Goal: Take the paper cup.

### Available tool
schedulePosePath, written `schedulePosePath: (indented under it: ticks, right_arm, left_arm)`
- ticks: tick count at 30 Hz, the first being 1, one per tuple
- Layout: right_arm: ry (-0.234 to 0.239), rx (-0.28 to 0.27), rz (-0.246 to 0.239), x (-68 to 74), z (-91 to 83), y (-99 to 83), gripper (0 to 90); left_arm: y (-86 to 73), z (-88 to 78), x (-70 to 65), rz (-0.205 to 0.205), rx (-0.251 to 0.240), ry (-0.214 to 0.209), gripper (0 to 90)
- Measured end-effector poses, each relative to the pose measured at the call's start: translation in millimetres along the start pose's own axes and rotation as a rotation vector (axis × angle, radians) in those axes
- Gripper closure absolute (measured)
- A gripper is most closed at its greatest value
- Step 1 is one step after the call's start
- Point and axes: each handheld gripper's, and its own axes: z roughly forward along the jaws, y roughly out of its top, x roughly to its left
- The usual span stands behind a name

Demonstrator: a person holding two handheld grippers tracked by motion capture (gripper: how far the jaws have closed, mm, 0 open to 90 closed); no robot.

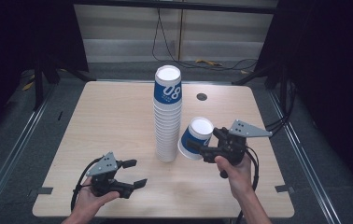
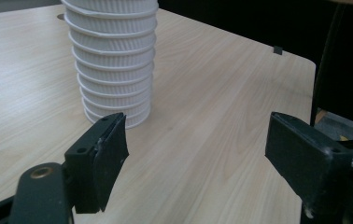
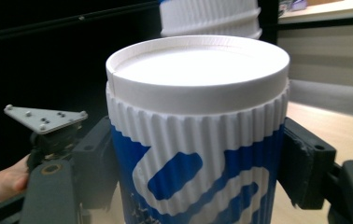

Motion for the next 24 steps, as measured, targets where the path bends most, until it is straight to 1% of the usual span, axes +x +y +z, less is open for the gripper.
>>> schedulePosePath:
  ticks: [2, 3, 4, 5, 7, 8, 9, 10, 12, 13, 14, 15, 16, 17, 19, 20, 22, 24]
  right_arm:
    - [0.005, 0.015, 0.007, 0.8, 2.5, -6.6, 25.5]
    - [0.007, 0.023, 0.013, 1.4, 4.2, -10.7, 25.5]
    - [0.008, 0.026, 0.012, 2.1, 5.4, -13.2, 25.5]
    - [0.012, 0.033, 0.01, 3.0, 7.0, -15.2, 25.5]
    - [0.018, 0.035, 0.007, 5.0, 10.0, -18.2, 25.5]
    - [0.021, 0.043, 0.01, 6.2, 11.0, -19.2, 25.6]
    - [0.027, 0.046, 0.003, 7.5, 13.6, -21.1, 25.6]
    - [0.038, 0.043, 0.004, 8.8, 15.2, -22.9, 25.6]
    - [0.045, 0.046, 0.006, 9.8, 16.6, -25.1, 25.6]
    - [0.046, 0.052, 0.006, 11.8, 20.2, -30.0, 25.6]
    - [0.053, 0.052, 0.006, 12.4, 22.4, -32.7, 25.6]
    - [0.052, 0.061, 0.002, 13.4, 24.5, -35.0, 25.6]
    - [0.055, 0.074, -0.001, 14.6, 26.0, -36.7, 25.6]
    - [0.063, 0.071, 0.0, 15.7, 27.1, -38.3, 25.5]
    - [0.083, 0.061, 0.004, 17.2, 28.8, -40.4, 25.5]
    - [0.086, 0.067, -0.001, 18.2, 29.9, -41.2, 25.5]
    - [0.097, 0.068, 0.002, 20.1, 32.2, -42.7, 25.5]
    - [0.112, 0.07, 0.004, 22.2, 35.3, -45.3, 25.5]
  left_arm:
    - [0.3, 0.4, -0.8, -0.003, -0.008, -0.004, 20.3]
    - [2.4, 2.3, -2.7, 0.006, 0.001, -0.02, 20.5]
    - [3.9, 3.1, -2.9, 0.006, -0.008, -0.016, 20.5]
    - [5.9, 3.6, -2.9, 0.004, -0.02, -0.024, 20.2]
    - [9.6, 5.2, -3.6, -0.008, -0.038, -0.021, 19.9]
    - [10.6, 5.6, -4.1, -0.013, -0.045, -0.017, 18.2]
    - [10.6, 5.6, -4.1, -0.013, -0.045, -0.017, 15.7]
    - [9.3, 5.8, -5.0, -0.012, -0.033, -0.003, 16.0]
    - [7.7, 6.1, -5.5, -0.014, -0.036, -0.01, 16.1]
    - [4.8, 7.5, -6.2, -0.012, -0.025, -0.009, 16.1]
    - [3.9, 8.9, -7.0, -0.005, -0.02, -0.017, 16.1]
    - [3.1, 9.1, -8.2, 0.003, -0.014, -0.014, 16.1]
    - [2.3, 9.4, -9.0, 0.007, -0.017, -0.028, 16.1]
    - [1.8, 9.3, -10.0, 0.009, -0.024, -0.037, 16.0]
    - [1.6, 9.1, -11.5, 0.018, -0.025, -0.042, 15.9]
    - [2.3, 9.3, -11.5, 0.021, -0.025, -0.043, 15.7]
    - [4.4, 10.5, -11.3, 0.011, -0.028, -0.047, 15.7]
    - [7.2, 11.7, -12.1, 0.012, -0.042, -0.062, 15.6]
